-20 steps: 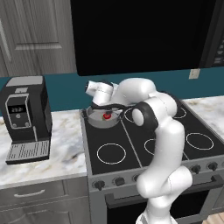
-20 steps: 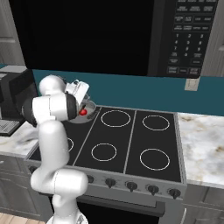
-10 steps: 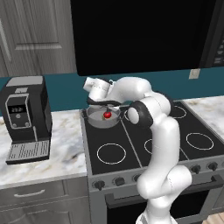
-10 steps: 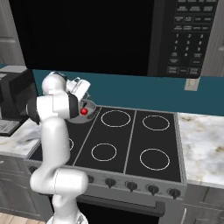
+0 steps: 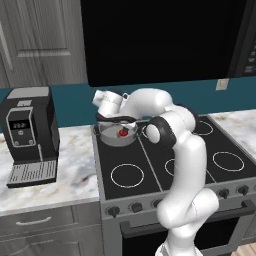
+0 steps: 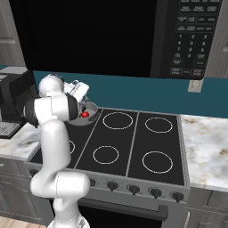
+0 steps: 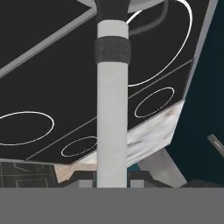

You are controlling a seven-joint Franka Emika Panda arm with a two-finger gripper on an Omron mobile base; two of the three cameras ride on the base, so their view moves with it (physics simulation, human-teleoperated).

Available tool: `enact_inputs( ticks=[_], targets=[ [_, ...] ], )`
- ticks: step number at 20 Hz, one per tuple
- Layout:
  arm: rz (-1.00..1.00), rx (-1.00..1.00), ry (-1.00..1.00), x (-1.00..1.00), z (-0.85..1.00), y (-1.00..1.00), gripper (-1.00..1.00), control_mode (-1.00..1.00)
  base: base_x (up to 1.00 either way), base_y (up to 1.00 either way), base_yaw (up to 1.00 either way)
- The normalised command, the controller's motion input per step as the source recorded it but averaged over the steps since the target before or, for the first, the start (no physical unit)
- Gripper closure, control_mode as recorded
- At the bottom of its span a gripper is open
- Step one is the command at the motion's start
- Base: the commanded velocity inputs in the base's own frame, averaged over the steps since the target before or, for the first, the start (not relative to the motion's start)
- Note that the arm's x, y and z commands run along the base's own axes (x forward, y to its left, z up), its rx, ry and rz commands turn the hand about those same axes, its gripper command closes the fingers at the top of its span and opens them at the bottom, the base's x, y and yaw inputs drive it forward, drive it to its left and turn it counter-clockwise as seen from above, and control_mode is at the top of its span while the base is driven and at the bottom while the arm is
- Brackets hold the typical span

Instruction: Put the tomato and lemon wedge in the pot. Retrieve the spatula and lightly stir the vegetables in the pot.

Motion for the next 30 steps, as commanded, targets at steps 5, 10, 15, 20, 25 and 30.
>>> enact_inputs(
  ticks=[5,10,15,20,25,30],
  targets=[
    [0.0,-0.02,0.0,0.0,0.0,0.02,1.0,-1.0,0.0,0.0,0.0],
    [0.07,0.0,0.0,0.07,-0.01,0.08,1.0,-1.0,0.0,0.0,0.0],
    [0.02,-0.03,0.0,0.25,-0.11,0.11,1.0,-1.0,0.0,0.0,0.0],
    [0.0,-0.07,0.0,0.05,-0.18,0.06,1.0,-1.0,0.0,0.0,0.0],
    [0.0,-0.08,0.01,0.01,0.0,0.18,1.0,-1.0,0.0,0.0,0.0],
    [0.03,-0.03,0.03,-0.07,0.01,0.07,1.0,-1.0,0.0,0.0,0.0]
  ],
)
